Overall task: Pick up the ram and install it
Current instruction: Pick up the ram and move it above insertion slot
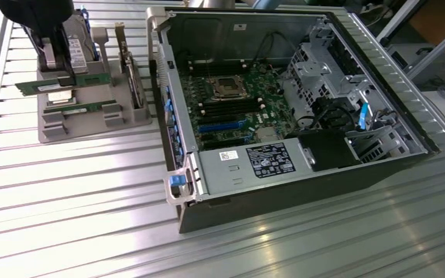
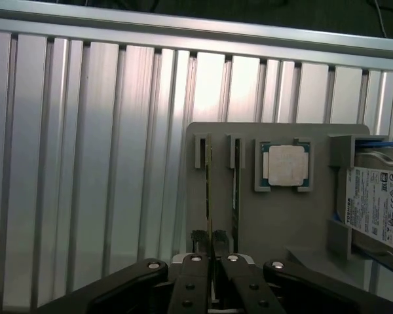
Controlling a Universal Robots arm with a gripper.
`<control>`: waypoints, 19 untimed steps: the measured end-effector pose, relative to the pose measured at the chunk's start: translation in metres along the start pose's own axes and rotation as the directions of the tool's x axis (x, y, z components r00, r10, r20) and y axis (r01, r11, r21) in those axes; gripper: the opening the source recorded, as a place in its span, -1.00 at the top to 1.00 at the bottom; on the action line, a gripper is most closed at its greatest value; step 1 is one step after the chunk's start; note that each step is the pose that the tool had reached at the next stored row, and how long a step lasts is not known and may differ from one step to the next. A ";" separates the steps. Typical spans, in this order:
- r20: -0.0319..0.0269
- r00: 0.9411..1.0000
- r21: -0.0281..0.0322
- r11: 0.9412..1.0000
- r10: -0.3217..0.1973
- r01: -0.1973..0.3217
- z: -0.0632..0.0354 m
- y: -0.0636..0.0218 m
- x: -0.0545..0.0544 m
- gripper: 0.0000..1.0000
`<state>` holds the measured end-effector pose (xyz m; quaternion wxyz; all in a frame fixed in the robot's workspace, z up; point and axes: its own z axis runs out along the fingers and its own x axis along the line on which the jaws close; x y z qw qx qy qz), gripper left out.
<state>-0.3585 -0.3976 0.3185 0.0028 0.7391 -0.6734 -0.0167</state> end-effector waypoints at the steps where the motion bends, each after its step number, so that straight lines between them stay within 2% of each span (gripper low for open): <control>1: 0.000 1.000 0.000 1.000 0.000 0.000 -0.0027 0.0001 0.000 0.73; 6: 0.000 1.000 0.000 1.000 0.000 0.000 -0.0197 0.0005 0.000 0.73; 19: 0.000 1.000 0.000 1.000 0.000 0.000 -0.0502 0.0013 -0.001 0.73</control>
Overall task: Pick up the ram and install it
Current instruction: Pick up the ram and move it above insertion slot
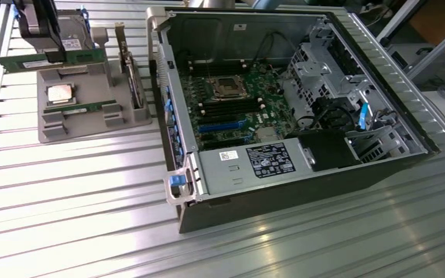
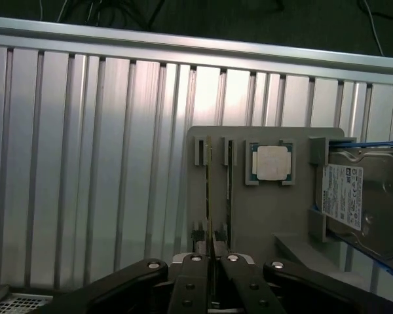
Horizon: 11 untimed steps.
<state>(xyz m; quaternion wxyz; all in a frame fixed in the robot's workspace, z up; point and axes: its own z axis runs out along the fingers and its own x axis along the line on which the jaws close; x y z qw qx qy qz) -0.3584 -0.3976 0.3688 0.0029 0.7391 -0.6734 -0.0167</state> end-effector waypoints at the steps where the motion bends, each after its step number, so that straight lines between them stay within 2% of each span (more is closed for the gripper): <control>1: 0.000 1.000 0.000 1.000 0.000 0.000 -0.0031 0.0001 0.000 0.73; 4: 0.000 1.000 0.000 1.000 0.000 0.000 -0.0089 0.0003 0.000 0.73; 11: 0.000 1.000 0.000 1.000 0.000 0.000 -0.0092 0.0002 0.000 0.73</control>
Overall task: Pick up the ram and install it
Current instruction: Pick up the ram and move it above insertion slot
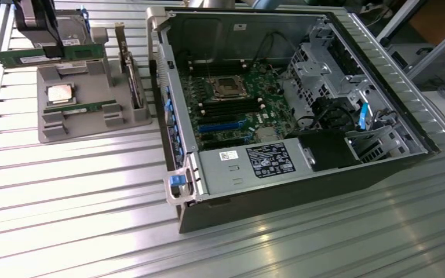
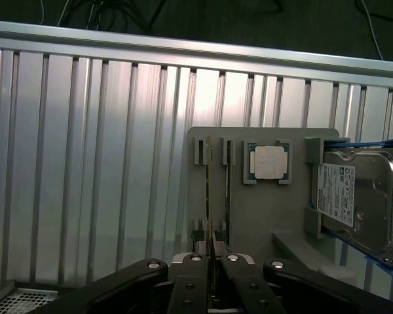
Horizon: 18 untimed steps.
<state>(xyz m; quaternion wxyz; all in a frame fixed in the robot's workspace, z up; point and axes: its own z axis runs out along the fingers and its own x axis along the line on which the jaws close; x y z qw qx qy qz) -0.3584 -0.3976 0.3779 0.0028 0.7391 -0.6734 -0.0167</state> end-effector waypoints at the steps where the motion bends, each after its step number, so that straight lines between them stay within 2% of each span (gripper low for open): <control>1: 0.000 1.000 0.000 1.000 0.000 0.000 -0.0001 -0.0005 0.000 0.73; 6: -0.001 1.000 0.000 1.000 0.000 0.000 -0.0003 -0.0096 0.001 0.73; 9: -0.006 1.000 -0.001 1.000 0.000 0.000 -0.0005 -0.0187 0.002 0.73; 18: -0.016 1.000 -0.001 1.000 0.000 0.000 -0.0012 -0.0436 0.004 0.73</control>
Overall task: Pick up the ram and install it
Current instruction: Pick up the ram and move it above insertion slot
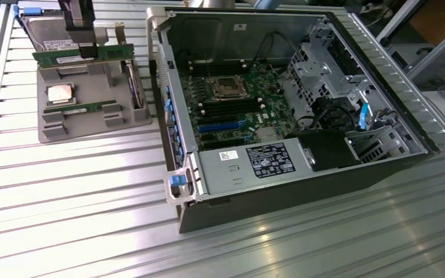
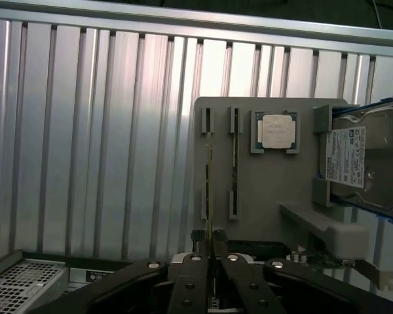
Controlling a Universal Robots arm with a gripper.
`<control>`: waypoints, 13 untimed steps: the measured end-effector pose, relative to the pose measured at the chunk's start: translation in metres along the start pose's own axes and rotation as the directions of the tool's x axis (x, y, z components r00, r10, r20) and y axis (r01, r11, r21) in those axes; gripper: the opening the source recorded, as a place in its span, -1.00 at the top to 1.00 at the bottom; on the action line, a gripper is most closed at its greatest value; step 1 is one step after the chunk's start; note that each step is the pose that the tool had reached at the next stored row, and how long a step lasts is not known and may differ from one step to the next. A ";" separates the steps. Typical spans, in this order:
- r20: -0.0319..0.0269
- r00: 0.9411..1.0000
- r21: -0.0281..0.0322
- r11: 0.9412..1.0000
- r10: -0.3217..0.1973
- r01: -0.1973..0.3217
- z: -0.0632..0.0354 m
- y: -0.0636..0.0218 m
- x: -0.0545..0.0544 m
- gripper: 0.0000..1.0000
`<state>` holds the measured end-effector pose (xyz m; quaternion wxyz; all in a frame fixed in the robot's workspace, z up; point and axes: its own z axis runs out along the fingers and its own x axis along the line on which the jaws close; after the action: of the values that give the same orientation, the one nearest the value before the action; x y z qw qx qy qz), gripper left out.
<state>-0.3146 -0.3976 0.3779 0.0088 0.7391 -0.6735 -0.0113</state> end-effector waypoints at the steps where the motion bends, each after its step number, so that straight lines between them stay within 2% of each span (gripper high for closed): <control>1: -0.001 1.000 0.000 1.000 0.000 0.000 -0.0001 -0.0031 0.000 0.73; 7: -0.005 1.000 -0.001 1.000 0.000 0.000 -0.0004 -0.0143 0.001 0.73; 9: -0.008 1.000 -0.001 1.000 0.000 0.000 -0.0006 -0.0223 0.002 0.73; 13: -0.012 1.000 -0.001 1.000 0.000 0.000 -0.0008 -0.0302 0.003 0.73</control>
<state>-0.2842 -0.3976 0.3779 0.0130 0.7390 -0.6735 -0.0074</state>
